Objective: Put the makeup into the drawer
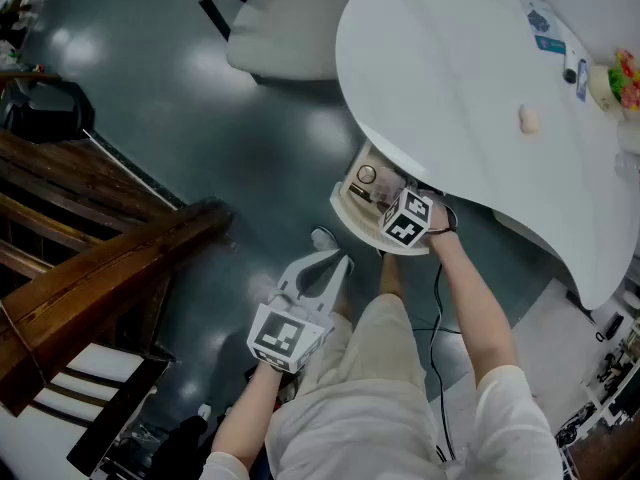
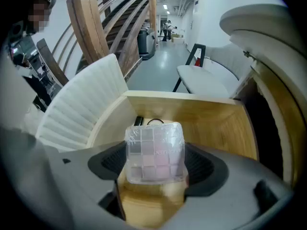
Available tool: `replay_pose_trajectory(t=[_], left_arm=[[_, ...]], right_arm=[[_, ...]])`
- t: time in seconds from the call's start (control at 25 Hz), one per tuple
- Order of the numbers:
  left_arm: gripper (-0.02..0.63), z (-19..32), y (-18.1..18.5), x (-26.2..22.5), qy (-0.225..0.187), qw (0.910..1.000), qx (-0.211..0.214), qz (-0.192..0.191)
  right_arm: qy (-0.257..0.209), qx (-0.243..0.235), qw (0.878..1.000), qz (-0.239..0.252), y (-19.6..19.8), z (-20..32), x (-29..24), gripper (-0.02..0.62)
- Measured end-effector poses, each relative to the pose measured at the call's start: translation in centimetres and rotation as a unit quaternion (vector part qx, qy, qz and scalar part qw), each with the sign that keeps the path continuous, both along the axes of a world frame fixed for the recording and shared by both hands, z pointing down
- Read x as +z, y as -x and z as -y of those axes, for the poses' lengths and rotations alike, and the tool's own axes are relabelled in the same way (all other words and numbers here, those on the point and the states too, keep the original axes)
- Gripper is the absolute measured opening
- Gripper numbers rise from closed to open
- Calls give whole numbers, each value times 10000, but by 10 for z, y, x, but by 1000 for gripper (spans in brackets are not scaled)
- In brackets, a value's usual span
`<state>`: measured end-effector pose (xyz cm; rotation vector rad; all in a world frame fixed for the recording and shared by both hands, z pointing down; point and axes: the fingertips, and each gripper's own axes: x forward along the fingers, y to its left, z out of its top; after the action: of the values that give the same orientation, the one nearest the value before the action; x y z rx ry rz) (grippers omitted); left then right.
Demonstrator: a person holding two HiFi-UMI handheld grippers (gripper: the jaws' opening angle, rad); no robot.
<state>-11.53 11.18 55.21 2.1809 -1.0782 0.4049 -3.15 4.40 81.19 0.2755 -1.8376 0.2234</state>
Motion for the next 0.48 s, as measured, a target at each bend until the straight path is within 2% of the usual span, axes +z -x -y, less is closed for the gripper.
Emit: replay_pose_trajectory(t=[0.48], left_arm=[[8, -3, -6, 16, 107, 9999, 4, -25]], right_arm=[[-255, -315, 9978, -518, -15, 24, 48, 376]])
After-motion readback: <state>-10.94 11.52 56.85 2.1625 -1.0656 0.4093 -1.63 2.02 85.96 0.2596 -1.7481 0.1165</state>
